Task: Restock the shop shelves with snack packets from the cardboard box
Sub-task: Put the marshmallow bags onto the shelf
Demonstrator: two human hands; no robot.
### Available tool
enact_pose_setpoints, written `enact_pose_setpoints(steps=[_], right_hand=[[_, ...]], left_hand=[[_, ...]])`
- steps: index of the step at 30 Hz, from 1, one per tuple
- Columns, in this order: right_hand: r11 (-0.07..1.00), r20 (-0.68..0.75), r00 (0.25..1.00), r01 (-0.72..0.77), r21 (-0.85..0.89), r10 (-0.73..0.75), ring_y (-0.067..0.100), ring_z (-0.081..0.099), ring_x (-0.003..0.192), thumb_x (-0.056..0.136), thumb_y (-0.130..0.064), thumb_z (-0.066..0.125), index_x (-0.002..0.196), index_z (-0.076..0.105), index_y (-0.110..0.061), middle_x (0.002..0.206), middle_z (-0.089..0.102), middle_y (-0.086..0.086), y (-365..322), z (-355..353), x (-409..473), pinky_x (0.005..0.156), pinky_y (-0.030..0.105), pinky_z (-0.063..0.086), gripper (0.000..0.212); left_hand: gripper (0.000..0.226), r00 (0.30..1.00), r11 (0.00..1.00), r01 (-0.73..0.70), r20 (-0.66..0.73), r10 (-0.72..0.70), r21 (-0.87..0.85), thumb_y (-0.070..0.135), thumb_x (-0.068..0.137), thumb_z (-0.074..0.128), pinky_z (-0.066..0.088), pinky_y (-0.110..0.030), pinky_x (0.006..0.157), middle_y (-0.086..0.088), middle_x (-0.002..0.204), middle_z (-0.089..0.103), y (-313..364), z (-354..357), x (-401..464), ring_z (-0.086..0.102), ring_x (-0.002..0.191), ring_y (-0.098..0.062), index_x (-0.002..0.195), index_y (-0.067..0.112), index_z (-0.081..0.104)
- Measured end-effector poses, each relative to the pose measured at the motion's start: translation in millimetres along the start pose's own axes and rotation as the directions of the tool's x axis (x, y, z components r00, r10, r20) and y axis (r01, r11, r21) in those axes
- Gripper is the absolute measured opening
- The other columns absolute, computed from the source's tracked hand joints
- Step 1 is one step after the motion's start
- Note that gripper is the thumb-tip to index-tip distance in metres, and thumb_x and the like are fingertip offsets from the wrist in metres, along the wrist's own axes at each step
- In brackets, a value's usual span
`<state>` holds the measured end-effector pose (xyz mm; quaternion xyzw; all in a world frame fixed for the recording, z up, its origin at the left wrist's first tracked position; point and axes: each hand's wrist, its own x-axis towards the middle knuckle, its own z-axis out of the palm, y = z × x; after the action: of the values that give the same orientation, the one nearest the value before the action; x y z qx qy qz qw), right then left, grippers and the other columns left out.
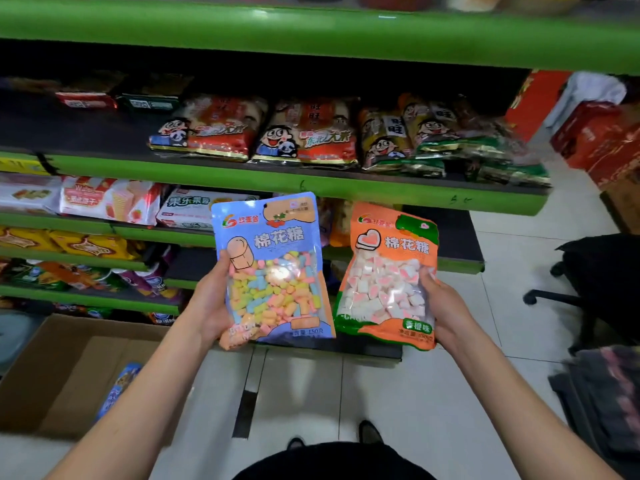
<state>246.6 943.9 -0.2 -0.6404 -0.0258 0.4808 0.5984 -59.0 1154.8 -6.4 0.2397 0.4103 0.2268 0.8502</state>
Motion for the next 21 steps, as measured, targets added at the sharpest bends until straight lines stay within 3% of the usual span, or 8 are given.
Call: enact_pose_setpoints(steps=[5,7,11,14,15,18,19,21], right_hand=[[1.0,-0.023,1.0,-0.007,-0.017,0.007,0.035,0.074,0.096,0.098,-0.041,0.058,0.114,0.067,-0.014,0.107,0.076,0.012,-22,-44,31,0.09,0.057,0.056,0.033],[0.999,-0.012,1.0,-0.011,-0.032,0.011,0.036,0.073,0.098,0.097,-0.042,0.06,0.113,0.068,-0.016,0.108,0.076,0.012,-31,-57,43,0.093,0.06,0.053,0.031],[0.996,-0.018,1.0,-0.004,-0.084,0.002,0.035,0.073,0.099,0.098,-0.041,0.059,0.116,0.067,-0.015,0.108,0.076,0.011,-52,-73,66,0.094,0.057,0.054,0.033],[0.985,-0.052,0.997,0.047,-0.165,-0.057,0.031,0.07,0.104,0.097,-0.036,0.063,0.122,0.065,-0.009,0.112,0.074,0.011,-75,-82,89,0.097,0.049,0.053,0.037],[0.981,-0.072,0.994,0.07,-0.183,-0.084,0.028,0.07,0.099,0.095,-0.032,0.065,0.119,0.066,-0.006,0.107,0.074,0.009,-84,-85,99,0.092,0.041,0.054,0.036],[0.963,-0.129,0.974,0.156,-0.219,-0.187,0.014,0.07,0.068,0.093,-0.018,0.065,0.097,0.067,-0.006,0.076,0.072,-0.001,-111,-87,126,0.054,0.015,0.049,0.012],[0.954,-0.138,0.964,0.19,-0.233,-0.226,0.013,0.068,0.064,0.094,-0.011,0.063,0.097,0.064,-0.008,0.076,0.074,-0.001,-119,-87,137,0.048,0.014,0.046,0.004],[0.905,-0.137,0.939,0.253,-0.343,-0.314,0.014,0.067,0.076,0.098,-0.006,0.057,0.112,0.061,-0.006,0.11,0.074,0.01,-128,-85,159,0.061,0.018,0.052,0.015]], left_hand=[[0.065,0.998,0.998,0.059,0.015,-0.058,-0.02,0.07,0.093,0.042,0.035,-0.064,0.111,-0.013,0.14,0.06,-23,29,11,0.057,0.128,-0.042,0.134,0.025,0.064],[0.065,0.998,0.998,0.056,0.01,-0.056,-0.043,0.07,0.094,0.041,0.034,-0.065,0.112,-0.013,0.142,0.059,-31,43,15,0.056,0.128,-0.042,0.134,0.025,0.064],[0.065,0.999,0.998,0.028,-0.027,-0.029,-0.064,0.069,0.095,0.038,0.04,-0.061,0.108,-0.013,0.139,0.061,-47,68,23,0.059,0.125,-0.041,0.132,0.024,0.066],[0.065,0.997,0.997,0.014,-0.069,-0.019,-0.069,0.069,0.094,0.04,0.035,-0.064,0.111,-0.014,0.139,0.062,-58,78,25,0.058,0.126,-0.043,0.133,0.025,0.065],[0.064,0.996,0.997,0.01,-0.087,-0.017,-0.078,0.069,0.094,0.04,0.034,-0.064,0.112,-0.014,0.138,0.062,-61,81,24,0.058,0.125,-0.043,0.133,0.025,0.065],[0.063,0.991,0.994,-0.007,-0.132,-0.007,-0.109,0.069,0.095,0.04,0.034,-0.065,0.112,-0.013,0.136,0.064,-72,80,15,0.059,0.124,-0.043,0.131,0.025,0.066],[0.062,0.988,0.994,-0.019,-0.157,0.001,-0.112,0.068,0.095,0.041,0.035,-0.065,0.112,-0.013,0.135,0.065,-75,78,12,0.06,0.123,-0.043,0.131,0.024,0.067],[0.061,0.975,0.993,-0.044,-0.22,0.02,-0.107,0.066,0.096,0.042,0.037,-0.063,0.11,-0.014,0.133,0.066,-77,75,7,0.061,0.122,-0.043,0.132,0.023,0.066]])
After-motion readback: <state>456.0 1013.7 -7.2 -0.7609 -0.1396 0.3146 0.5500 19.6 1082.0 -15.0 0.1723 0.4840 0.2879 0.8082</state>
